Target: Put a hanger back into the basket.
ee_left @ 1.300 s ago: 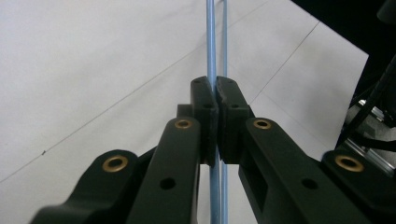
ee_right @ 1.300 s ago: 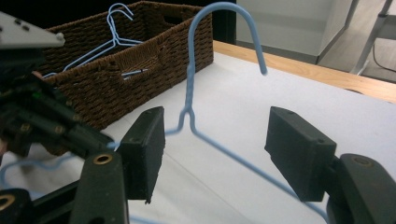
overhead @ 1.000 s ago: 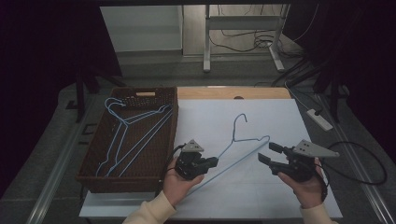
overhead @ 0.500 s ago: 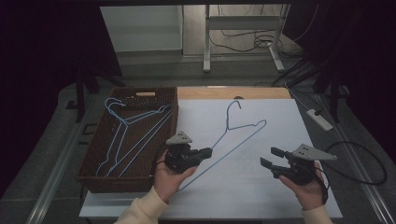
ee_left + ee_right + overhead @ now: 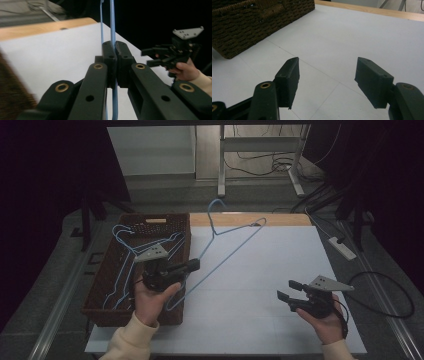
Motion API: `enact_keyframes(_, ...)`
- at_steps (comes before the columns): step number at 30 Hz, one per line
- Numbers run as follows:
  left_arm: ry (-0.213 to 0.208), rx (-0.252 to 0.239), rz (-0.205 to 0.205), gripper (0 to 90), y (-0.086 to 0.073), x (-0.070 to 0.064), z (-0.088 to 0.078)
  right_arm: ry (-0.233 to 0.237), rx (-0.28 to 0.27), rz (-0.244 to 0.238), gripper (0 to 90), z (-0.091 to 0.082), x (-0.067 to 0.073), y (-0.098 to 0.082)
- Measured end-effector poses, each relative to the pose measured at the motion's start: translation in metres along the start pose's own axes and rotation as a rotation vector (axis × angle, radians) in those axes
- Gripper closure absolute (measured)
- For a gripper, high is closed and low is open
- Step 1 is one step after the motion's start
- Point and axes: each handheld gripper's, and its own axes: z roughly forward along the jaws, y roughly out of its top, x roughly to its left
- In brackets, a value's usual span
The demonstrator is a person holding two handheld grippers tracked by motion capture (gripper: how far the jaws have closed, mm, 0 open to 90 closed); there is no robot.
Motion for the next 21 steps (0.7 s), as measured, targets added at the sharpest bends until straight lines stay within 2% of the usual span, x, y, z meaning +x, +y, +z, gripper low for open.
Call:
enact_keyframes(5, 0.03, -0.031, -0.004, 87.2, 0.001, 0.014, -0.022, -0.005, 0.019, -0.003, 37.2, 0.004, 0.001, -0.003)
enact_keyframes(8, 0.064, -0.045, 0.004, 87.2, 0.001, 0.024, -0.036, -0.004, 0.027, -0.005, 37.1, 0.005, 0.001, -0.004)
enact_keyframes(10, 0.108, -0.048, 0.011, 87.2, 0.001, 0.03, -0.046, -0.009, 0.03, -0.003, 37.1, 0.005, 0.001, -0.005)
enact_keyframes(14, 0.159, -0.061, 0.009, 87.2, -0.001, 0.044, -0.06, -0.024, 0.046, 0.003, 37.2, 0.005, 0.0, -0.006)
enact_keyframes(21, 0.209, -0.085, -0.016, 87.3, -0.007, 0.072, -0.084, -0.047, 0.063, 0.017, 37.1, 0.005, -0.002, -0.008)
